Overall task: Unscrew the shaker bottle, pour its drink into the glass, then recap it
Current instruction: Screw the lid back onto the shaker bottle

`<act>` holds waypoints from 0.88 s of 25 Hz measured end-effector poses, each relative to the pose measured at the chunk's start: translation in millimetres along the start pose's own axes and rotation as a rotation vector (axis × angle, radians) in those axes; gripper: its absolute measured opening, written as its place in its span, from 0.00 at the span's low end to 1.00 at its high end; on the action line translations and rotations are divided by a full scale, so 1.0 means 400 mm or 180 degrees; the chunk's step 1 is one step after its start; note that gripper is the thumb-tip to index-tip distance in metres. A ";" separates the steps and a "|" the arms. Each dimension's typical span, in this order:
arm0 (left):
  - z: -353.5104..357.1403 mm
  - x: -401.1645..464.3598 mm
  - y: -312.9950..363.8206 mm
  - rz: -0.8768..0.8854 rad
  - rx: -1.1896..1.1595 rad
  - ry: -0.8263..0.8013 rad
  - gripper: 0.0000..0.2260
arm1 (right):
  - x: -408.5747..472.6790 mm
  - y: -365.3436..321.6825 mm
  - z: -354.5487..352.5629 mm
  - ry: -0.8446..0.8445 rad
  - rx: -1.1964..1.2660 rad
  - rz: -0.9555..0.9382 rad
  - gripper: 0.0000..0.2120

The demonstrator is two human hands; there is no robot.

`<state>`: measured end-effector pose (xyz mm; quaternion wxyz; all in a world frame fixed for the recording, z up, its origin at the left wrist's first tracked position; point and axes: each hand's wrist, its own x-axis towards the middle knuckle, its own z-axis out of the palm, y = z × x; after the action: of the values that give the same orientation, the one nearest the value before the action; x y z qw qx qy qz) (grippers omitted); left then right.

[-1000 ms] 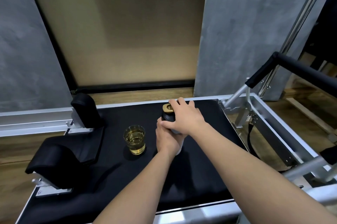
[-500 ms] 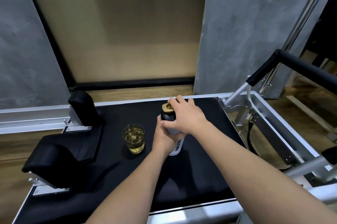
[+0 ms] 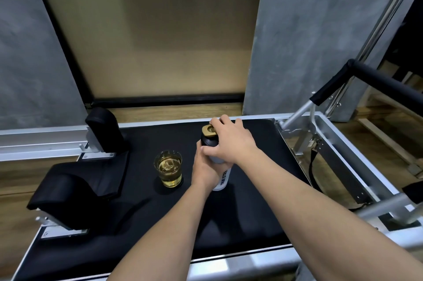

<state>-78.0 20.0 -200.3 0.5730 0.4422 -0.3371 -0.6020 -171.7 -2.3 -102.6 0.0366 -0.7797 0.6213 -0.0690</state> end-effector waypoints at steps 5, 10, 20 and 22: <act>0.042 -0.009 0.016 -0.0523 -0.1638 0.0154 0.09 | -0.003 -0.007 -0.003 -0.0015 0.0051 0.0073 0.34; 0.041 -0.018 0.021 -0.0452 -0.1696 0.0132 0.12 | -0.004 -0.008 -0.006 0.0025 0.0117 0.0123 0.34; 0.066 -0.017 0.019 -0.0805 -0.2104 0.0492 0.19 | -0.001 -0.022 0.000 0.0136 0.0470 0.0337 0.34; 0.066 -0.018 0.013 -0.0788 -0.2044 0.0498 0.20 | -0.004 -0.023 0.002 0.0180 0.0483 0.0351 0.35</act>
<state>-100.6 24.0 -184.5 0.6296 0.3217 -0.0295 -0.7065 -163.0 1.2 -102.4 0.0817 -0.7370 0.6570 -0.1357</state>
